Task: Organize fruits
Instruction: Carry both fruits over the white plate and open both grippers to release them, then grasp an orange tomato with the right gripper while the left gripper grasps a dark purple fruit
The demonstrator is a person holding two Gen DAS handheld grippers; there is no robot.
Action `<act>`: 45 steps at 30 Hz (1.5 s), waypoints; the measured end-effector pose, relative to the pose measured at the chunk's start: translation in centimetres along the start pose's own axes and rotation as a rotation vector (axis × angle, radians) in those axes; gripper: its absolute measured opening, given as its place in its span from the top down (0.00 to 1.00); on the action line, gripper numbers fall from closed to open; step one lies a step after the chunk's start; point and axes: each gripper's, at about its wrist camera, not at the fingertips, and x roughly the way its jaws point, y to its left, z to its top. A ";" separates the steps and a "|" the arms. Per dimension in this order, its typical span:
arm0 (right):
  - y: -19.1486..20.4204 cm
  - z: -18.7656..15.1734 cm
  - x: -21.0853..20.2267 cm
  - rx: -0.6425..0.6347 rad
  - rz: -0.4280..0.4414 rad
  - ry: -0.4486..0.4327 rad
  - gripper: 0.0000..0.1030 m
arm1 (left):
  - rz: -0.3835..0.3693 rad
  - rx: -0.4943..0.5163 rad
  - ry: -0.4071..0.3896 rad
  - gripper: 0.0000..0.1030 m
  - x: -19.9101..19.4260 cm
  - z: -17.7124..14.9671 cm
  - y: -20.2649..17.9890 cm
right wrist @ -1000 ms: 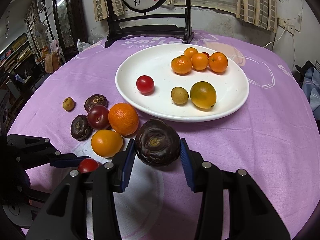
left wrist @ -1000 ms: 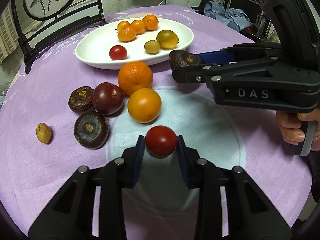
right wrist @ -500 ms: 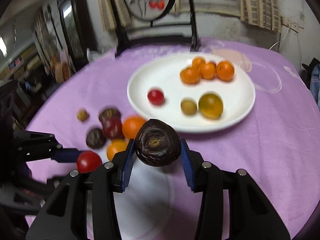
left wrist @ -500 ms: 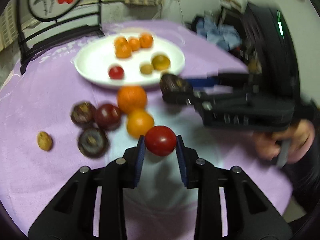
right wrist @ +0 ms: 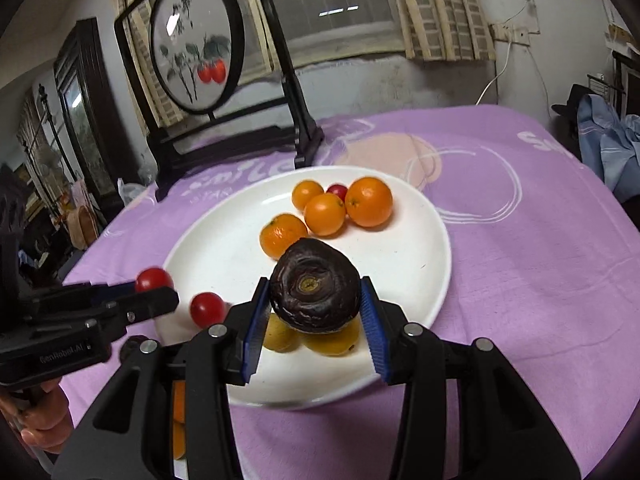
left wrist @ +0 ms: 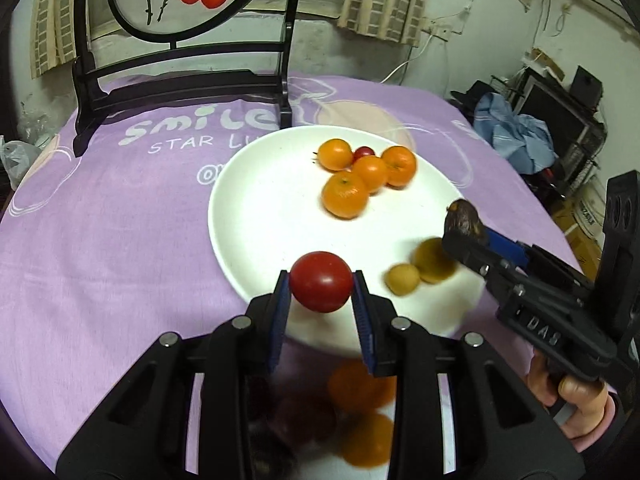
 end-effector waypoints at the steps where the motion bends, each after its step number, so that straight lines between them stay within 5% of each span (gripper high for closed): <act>1: 0.1 0.0 0.1 -0.003 0.004 0.001 0.55 | 0.010 -0.001 0.001 0.69 0.0 -0.1 0.1; 4: 0.7 -0.1 -1.2 -0.017 -0.002 -0.028 0.46 | 0.033 -0.006 -0.019 0.36 -1.0 -0.2 0.4; 9: 2.9 -0.6 -4.8 -0.065 0.026 -0.105 0.44 | 0.053 -0.041 -0.153 0.17 -6.5 0.2 1.8; 13: 5.3 -2.1 -6.0 -0.077 0.100 -0.046 0.44 | 0.149 -0.091 -0.232 0.04 -9.4 -1.6 4.4; 17: 7.3 -4.4 -5.7 -0.100 0.132 0.039 0.43 | 0.250 -0.167 -0.223 0.04 -10.1 -4.5 8.0; 23: 9.8 -6.9 -4.3 -0.201 0.144 0.143 0.43 | 0.269 -0.269 -0.157 0.04 -10.3 -7.2 11.0; 36: 10.6 -8.3 -2.6 -0.275 0.127 0.219 0.45 | 0.355 -0.074 -0.194 0.04 -10.4 -7.9 7.3; 45: 10.7 -8.3 -1.9 -0.279 0.128 0.236 0.55 | 0.367 -0.041 -0.193 0.04 -10.1 -7.9 6.6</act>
